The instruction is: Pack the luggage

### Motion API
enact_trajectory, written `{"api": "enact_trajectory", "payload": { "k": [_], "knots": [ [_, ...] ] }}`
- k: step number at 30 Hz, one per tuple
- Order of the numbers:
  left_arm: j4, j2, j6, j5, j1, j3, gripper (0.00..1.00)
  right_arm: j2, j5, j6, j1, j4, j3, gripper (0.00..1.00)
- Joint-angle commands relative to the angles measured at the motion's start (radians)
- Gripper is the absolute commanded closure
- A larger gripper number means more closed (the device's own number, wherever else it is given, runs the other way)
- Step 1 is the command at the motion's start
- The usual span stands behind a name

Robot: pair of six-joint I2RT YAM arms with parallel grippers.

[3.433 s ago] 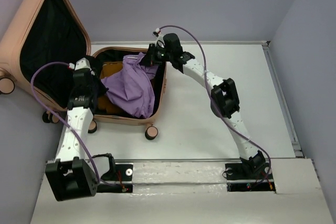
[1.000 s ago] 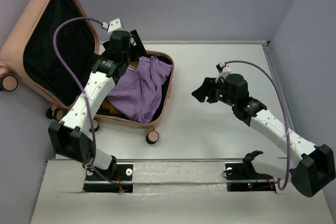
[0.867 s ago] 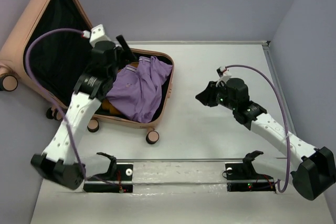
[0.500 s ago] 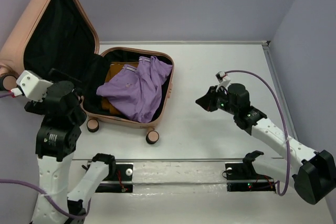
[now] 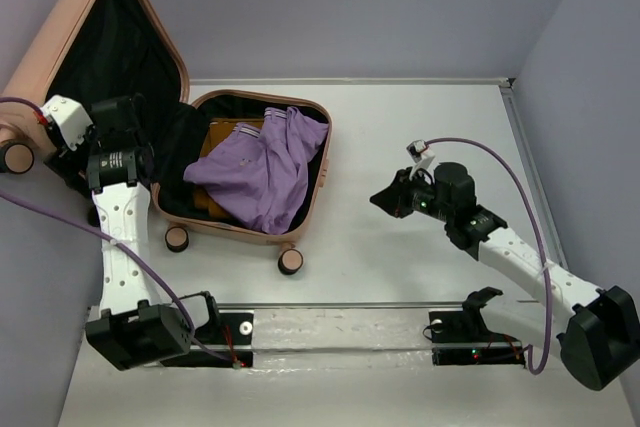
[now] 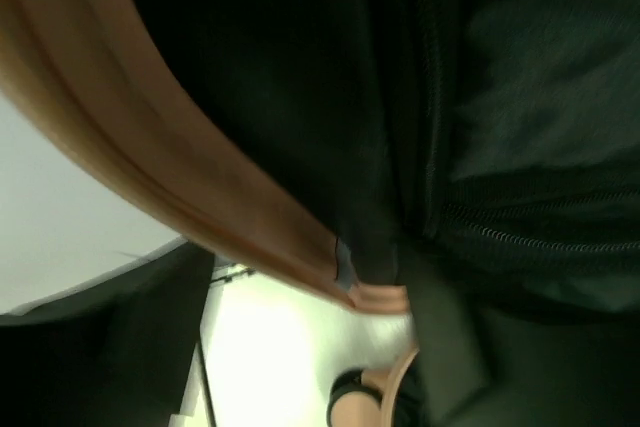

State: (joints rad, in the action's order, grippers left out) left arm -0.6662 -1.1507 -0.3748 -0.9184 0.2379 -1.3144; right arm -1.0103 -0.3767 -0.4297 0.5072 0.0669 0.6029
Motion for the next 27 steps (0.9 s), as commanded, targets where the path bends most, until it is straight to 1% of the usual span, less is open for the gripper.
{"api": "enact_trajectory", "payload": {
  "k": [1, 2, 3, 6, 7, 8, 9, 11, 13, 14, 15, 16, 17, 18, 20, 21, 22, 24, 25, 26, 27],
  "knots": [
    [0.054, -0.021, 0.053, -0.135, 0.006, -0.05, 0.33, -0.023, -0.033, 0.014, 0.007, 0.066, 0.008, 0.83],
    [0.062, -0.015, 0.053, -0.131, 0.006, -0.039, 0.48, -0.027, -0.027, 0.016, 0.007, 0.067, 0.008, 0.83],
    [0.082, -0.009, 0.057, -0.128, 0.006, -0.02, 0.51, -0.031, -0.022, 0.016, 0.007, 0.067, 0.008, 0.83],
    [0.088, -0.015, 0.083, -0.14, 0.006, -0.016, 0.72, -0.039, -0.018, 0.016, 0.007, 0.067, 0.009, 0.83],
    [0.086, -0.02, 0.092, -0.142, 0.005, -0.022, 0.81, -0.04, -0.019, 0.016, 0.007, 0.067, 0.008, 0.83],
    [0.082, -0.018, 0.091, -0.139, 0.0, -0.026, 0.94, -0.04, -0.018, 0.014, 0.007, 0.067, 0.008, 0.83],
    [0.083, -0.014, 0.093, -0.134, -0.015, -0.029, 0.94, -0.04, -0.014, 0.013, 0.007, 0.067, 0.006, 0.83],
    [0.094, 0.012, 0.108, -0.113, -0.092, -0.029, 0.94, -0.047, -0.004, 0.011, 0.007, 0.066, 0.009, 0.83],
    [0.125, 0.064, 0.126, -0.135, -0.185, -0.017, 0.94, -0.057, -0.001, 0.005, 0.007, 0.065, 0.018, 0.83],
    [0.148, 0.087, 0.179, -0.142, -0.312, -0.006, 0.94, -0.072, -0.002, 0.0, 0.007, 0.065, 0.021, 0.83],
    [0.181, 0.115, 0.223, -0.14, -0.313, 0.007, 0.94, -0.08, -0.001, -0.006, 0.007, 0.065, 0.024, 0.83],
    [0.259, 0.168, 0.272, -0.157, -0.445, 0.045, 0.94, -0.088, -0.001, -0.021, 0.007, 0.065, 0.034, 0.83],
    [0.305, 0.19, 0.36, -0.157, -0.56, 0.072, 0.94, -0.102, 0.005, -0.027, 0.007, 0.065, 0.035, 0.82],
    [0.306, 0.207, 0.384, -0.155, -0.615, 0.073, 0.94, -0.106, 0.01, -0.033, 0.007, 0.065, 0.04, 0.82],
    [0.309, 0.232, 0.434, -0.195, -0.728, 0.076, 0.94, -0.117, 0.025, -0.049, 0.007, 0.065, 0.047, 0.81],
    [0.297, 0.236, 0.471, -0.192, -0.837, 0.078, 0.94, -0.129, 0.031, -0.056, 0.007, 0.065, 0.049, 0.81],
    [0.268, 0.23, 0.47, -0.153, -0.888, 0.072, 0.94, -0.139, 0.035, -0.061, 0.007, 0.065, 0.052, 0.81],
    [0.185, 0.206, 0.429, -0.143, -0.989, 0.049, 0.94, -0.152, 0.059, -0.076, 0.007, 0.065, 0.058, 0.81],
    [0.112, 0.178, 0.383, -0.134, -1.081, 0.049, 0.94, -0.163, 0.07, -0.083, 0.007, 0.065, 0.061, 0.81],
    [0.081, 0.163, 0.345, -0.116, -1.119, 0.052, 0.94, -0.172, 0.07, -0.086, 0.007, 0.065, 0.064, 0.81],
    [0.057, 0.151, 0.326, -0.096, -1.149, 0.056, 0.91, -0.18, 0.078, -0.087, 0.007, 0.063, 0.067, 0.81]
  ]
}}
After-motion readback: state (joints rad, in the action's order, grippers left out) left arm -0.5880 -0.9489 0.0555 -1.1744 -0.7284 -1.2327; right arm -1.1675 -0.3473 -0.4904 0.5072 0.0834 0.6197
